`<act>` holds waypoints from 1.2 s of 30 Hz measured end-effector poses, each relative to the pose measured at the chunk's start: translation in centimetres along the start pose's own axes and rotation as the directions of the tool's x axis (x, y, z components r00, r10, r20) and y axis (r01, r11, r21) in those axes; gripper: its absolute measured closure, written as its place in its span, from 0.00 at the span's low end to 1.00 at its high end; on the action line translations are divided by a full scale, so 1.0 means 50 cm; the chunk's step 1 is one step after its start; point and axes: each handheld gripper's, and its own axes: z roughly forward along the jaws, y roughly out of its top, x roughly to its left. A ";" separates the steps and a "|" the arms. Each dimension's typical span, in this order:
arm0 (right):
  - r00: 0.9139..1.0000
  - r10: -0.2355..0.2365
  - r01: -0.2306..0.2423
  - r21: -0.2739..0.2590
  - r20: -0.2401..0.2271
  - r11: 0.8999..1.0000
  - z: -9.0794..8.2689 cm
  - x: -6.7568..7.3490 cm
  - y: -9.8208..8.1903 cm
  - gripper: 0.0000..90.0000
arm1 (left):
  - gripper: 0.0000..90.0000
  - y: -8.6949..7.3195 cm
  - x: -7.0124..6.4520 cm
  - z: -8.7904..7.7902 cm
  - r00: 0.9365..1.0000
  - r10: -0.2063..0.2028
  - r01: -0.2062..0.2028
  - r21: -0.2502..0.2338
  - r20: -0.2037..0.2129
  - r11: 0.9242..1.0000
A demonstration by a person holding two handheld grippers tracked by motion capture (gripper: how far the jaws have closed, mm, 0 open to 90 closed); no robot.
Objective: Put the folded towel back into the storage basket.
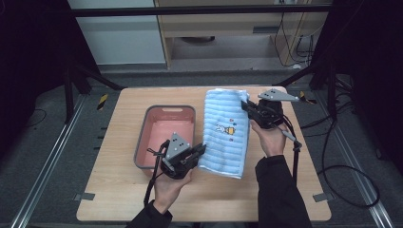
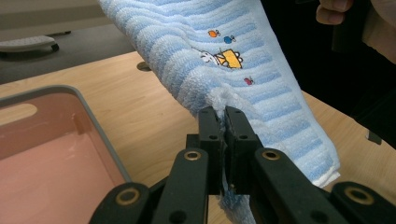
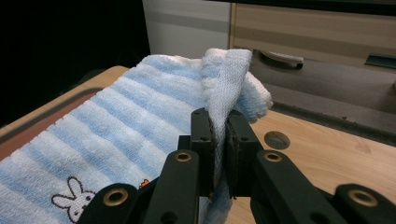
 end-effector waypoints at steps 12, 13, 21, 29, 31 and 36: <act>0.999 -0.018 0.017 -0.023 -0.030 1.000 0.032 0.046 0.039 0.93 | 0.96 0.012 0.043 -0.043 0.999 -0.004 0.003 -0.027 -0.054 1.000; 0.999 -0.017 0.017 -0.025 -0.033 1.000 0.035 0.048 0.041 0.93 | 0.96 0.012 0.046 -0.046 0.998 -0.004 0.002 -0.029 -0.058 1.000; 0.998 -0.028 0.027 -0.031 -0.060 0.999 0.061 0.081 0.056 0.93 | 0.96 0.008 0.073 -0.073 0.996 -0.010 0.006 -0.047 -0.085 0.999; 0.995 -0.043 0.039 -0.044 -0.087 0.998 0.086 0.111 0.074 0.93 | 0.96 0.001 0.104 -0.099 0.993 -0.034 0.027 -0.064 -0.114 0.998; 0.995 -0.048 0.045 -0.041 -0.092 0.998 0.095 0.120 0.077 0.93 | 0.96 -0.001 0.113 -0.105 0.992 -0.040 0.032 -0.065 -0.123 0.997; 0.993 -0.056 0.052 -0.038 -0.107 0.998 0.115 0.138 0.084 0.93 | 0.96 -0.006 0.128 -0.116 0.989 -0.052 0.042 -0.072 -0.140 0.997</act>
